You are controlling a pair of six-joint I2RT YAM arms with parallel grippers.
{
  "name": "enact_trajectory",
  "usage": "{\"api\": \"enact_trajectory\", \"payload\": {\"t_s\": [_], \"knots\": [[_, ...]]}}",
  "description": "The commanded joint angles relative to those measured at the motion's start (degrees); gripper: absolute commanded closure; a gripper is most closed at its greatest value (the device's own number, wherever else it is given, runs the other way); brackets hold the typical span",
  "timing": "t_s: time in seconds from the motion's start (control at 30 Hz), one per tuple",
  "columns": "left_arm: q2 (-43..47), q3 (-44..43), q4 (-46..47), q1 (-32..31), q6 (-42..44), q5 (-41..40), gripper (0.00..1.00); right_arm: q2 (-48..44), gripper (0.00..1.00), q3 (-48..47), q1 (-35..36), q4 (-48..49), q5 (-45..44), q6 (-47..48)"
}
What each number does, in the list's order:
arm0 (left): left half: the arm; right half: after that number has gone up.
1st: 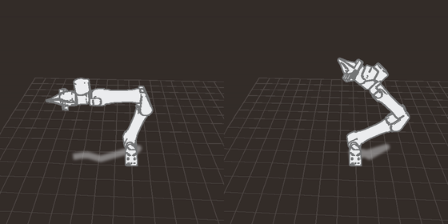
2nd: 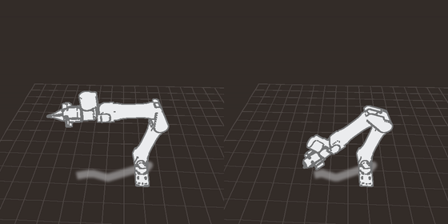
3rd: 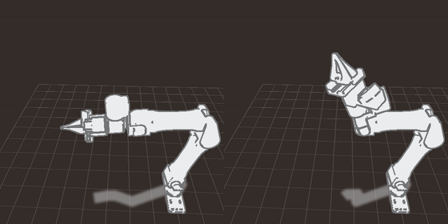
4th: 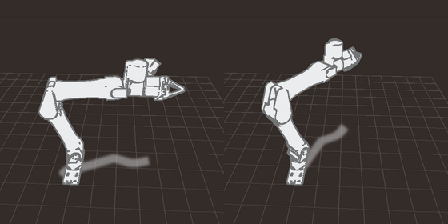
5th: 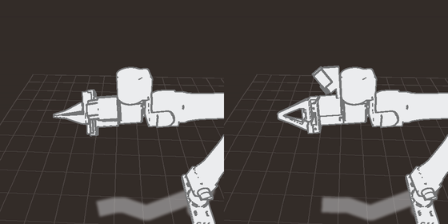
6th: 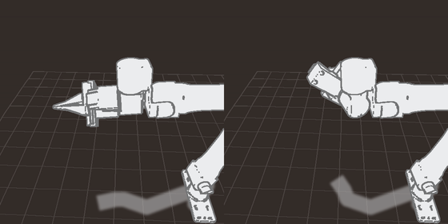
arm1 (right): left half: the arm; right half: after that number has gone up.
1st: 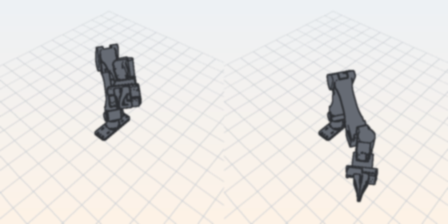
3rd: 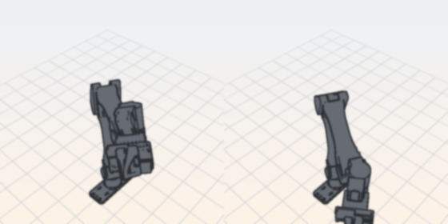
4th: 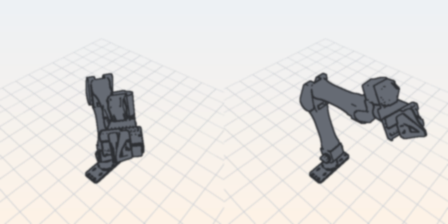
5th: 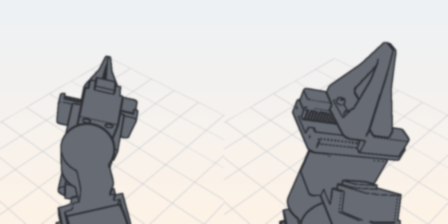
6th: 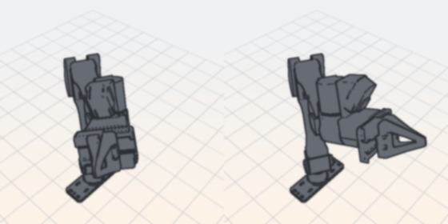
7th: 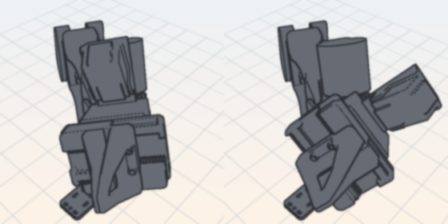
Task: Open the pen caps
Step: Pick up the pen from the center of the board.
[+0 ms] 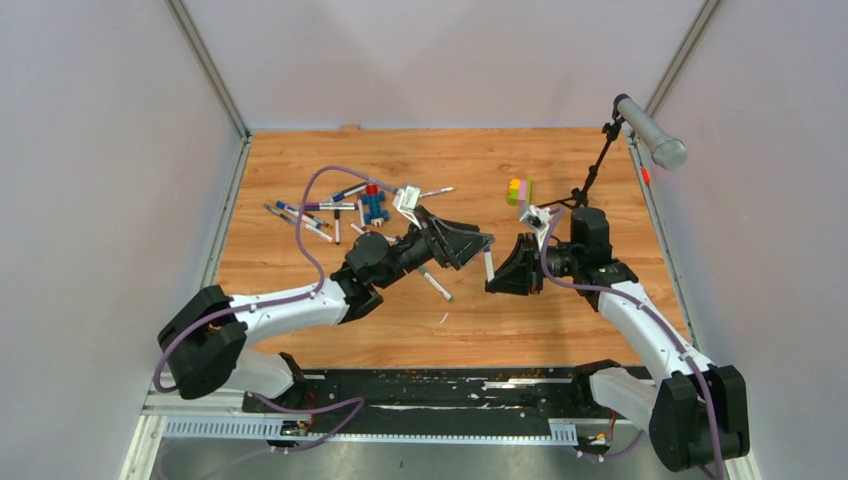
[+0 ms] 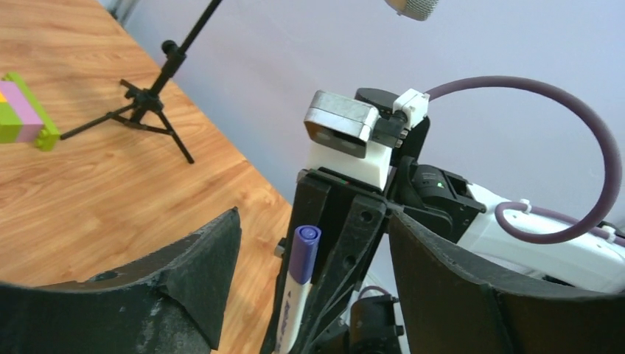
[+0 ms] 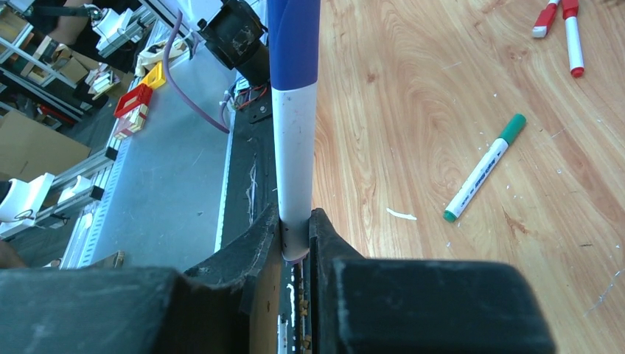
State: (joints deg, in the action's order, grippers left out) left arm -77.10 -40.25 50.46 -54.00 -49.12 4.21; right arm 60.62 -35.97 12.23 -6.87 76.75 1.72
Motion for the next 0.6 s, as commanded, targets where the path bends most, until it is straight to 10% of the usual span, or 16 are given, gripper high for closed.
{"api": "enact_trajectory", "payload": {"t_s": [0.0, 0.27, 0.43, 0.57], "knots": [[-2.43, -3.07, 0.72, -0.14, 0.39, 3.83, 0.25, 0.27, 1.0, -2.27, 0.52, -0.35, 2.1, 2.94], [-5.49, -4.0, 2.89, -0.14, -1.85, 6.36, 0.48, 0.4, 1.0, -2.44, 0.6, -0.56, 2.09, 2.99], [-5.07, -3.99, 2.8, -0.14, -1.31, 5.98, 0.86, 0.79, 1.0, -2.44, 0.78, -0.81, 1.9, 3.08], [-4.11, -3.34, 3.53, -0.14, -0.31, 4.7, 0.98, 0.99, 1.0, -2.53, 0.96, -0.95, 1.69, 3.12]]}}
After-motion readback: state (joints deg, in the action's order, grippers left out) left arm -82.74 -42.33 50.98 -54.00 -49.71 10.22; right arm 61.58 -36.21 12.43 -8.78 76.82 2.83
